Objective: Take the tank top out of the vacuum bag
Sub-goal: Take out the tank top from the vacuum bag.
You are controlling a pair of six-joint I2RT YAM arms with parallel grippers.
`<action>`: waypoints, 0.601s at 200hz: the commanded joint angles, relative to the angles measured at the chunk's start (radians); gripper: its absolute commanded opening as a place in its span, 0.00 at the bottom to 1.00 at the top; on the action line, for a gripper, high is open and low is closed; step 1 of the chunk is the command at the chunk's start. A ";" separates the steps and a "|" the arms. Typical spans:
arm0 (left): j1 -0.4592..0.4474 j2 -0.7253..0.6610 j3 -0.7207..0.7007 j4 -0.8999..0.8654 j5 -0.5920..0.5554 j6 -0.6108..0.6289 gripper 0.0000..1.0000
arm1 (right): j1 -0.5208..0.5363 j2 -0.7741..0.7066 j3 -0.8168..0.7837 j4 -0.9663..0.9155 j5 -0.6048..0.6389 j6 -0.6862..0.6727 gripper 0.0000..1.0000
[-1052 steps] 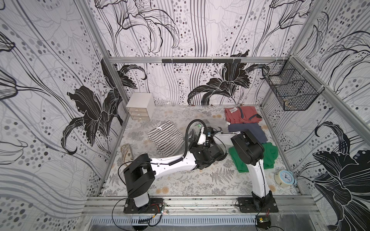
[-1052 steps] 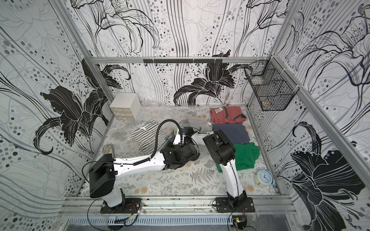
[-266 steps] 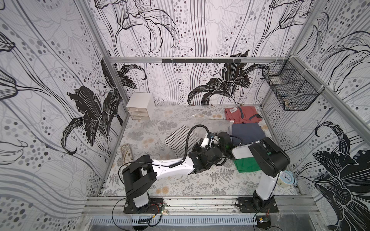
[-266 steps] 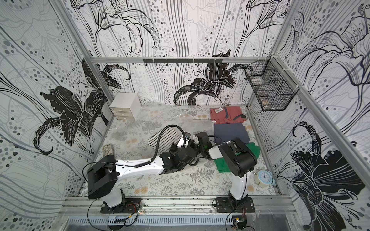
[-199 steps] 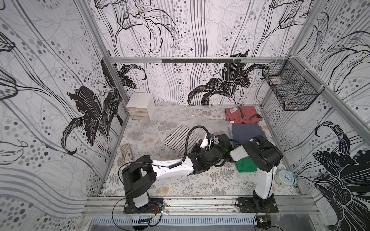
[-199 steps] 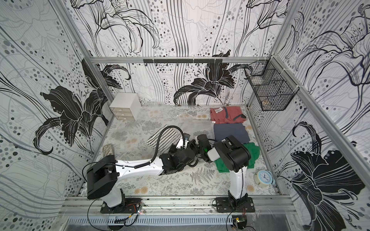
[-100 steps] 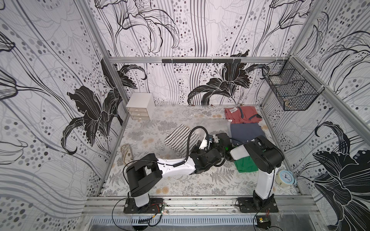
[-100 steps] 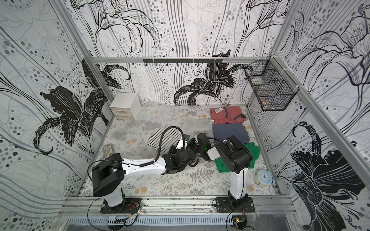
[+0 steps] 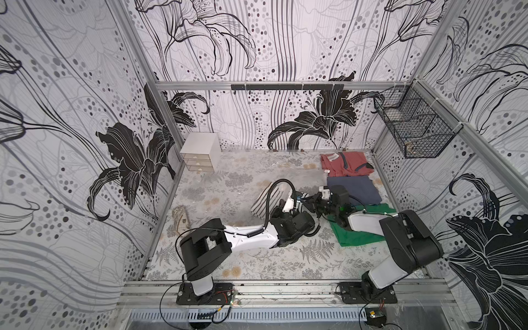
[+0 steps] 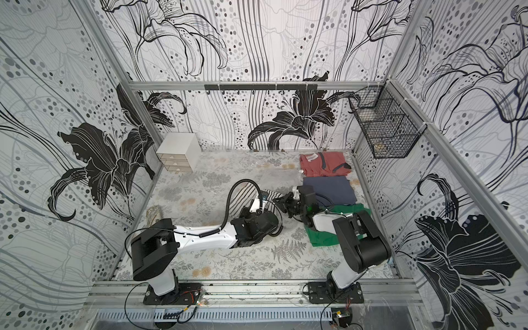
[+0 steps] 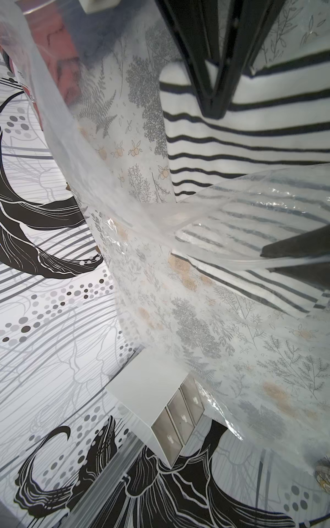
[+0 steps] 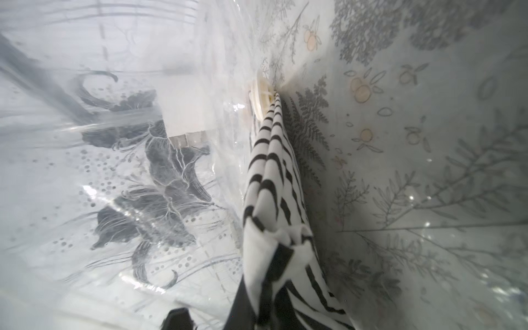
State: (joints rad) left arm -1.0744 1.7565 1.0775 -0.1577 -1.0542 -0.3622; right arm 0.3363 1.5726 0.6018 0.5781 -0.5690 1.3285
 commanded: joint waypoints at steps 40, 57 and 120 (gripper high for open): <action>0.010 -0.009 -0.013 0.033 -0.022 0.021 0.00 | -0.146 -0.102 0.018 -0.316 -0.085 -0.214 0.00; 0.010 -0.008 -0.008 0.035 -0.020 0.025 0.00 | -0.148 -0.076 0.045 -0.398 -0.078 -0.287 0.04; 0.010 -0.023 -0.011 0.029 -0.023 0.025 0.00 | -0.147 -0.015 0.183 -0.730 0.094 -0.628 0.43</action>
State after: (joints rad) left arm -1.0740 1.7565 1.0725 -0.1509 -1.0546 -0.3435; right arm 0.1883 1.5455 0.7403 0.0402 -0.5709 0.8803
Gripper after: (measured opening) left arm 0.046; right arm 0.392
